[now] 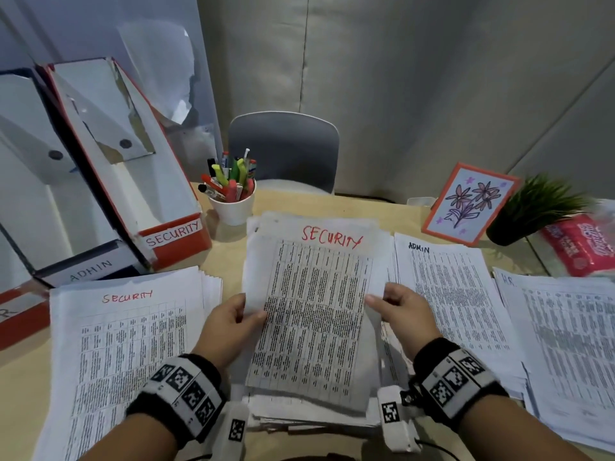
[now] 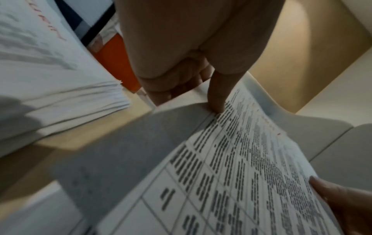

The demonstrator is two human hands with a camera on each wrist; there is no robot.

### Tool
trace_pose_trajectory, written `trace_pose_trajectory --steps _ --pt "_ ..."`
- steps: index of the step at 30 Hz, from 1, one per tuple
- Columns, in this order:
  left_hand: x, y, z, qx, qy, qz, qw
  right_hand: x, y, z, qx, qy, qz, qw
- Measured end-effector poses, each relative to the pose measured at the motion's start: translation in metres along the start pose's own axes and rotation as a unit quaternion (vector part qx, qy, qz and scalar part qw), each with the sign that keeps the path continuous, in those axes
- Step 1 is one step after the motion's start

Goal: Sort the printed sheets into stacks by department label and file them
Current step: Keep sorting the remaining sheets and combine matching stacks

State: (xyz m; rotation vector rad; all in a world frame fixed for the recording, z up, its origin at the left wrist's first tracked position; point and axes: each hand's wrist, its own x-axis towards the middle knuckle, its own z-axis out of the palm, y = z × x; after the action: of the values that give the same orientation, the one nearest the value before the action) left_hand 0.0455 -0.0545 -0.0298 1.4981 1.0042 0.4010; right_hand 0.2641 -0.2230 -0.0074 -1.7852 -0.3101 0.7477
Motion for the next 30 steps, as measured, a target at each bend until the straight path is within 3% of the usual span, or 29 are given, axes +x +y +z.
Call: trace_pose_trajectory --steps 5,8,13,16,21,26,30 --pt "0.006 0.027 -0.008 -0.002 0.007 0.086 0.996 -0.011 -0.034 -0.004 -0.053 0.019 -0.150 0.987" --pt "0.004 0.030 -0.007 0.025 -0.008 0.142 0.990 -0.021 -0.034 -0.002 -0.075 0.013 -0.180 0.981" --pt "-0.007 0.018 0.007 0.022 -0.027 0.102 0.994 -0.022 -0.005 0.001 -0.163 -0.029 -0.146 0.975" --pt "-0.010 0.012 0.011 0.048 -0.027 0.116 0.992 -0.022 0.005 0.004 -0.216 -0.045 -0.149 0.964" --pt "-0.011 0.024 0.007 0.061 0.025 0.081 0.995 -0.023 -0.005 0.007 -0.211 -0.049 -0.173 0.961" --pt "-0.022 0.034 -0.032 0.068 0.099 0.064 0.991 -0.016 -0.008 0.012 -0.210 -0.092 -0.135 0.964" --pt "-0.035 0.016 -0.088 0.075 0.146 0.019 0.986 -0.007 0.005 0.006 -0.285 -0.118 -0.038 0.951"
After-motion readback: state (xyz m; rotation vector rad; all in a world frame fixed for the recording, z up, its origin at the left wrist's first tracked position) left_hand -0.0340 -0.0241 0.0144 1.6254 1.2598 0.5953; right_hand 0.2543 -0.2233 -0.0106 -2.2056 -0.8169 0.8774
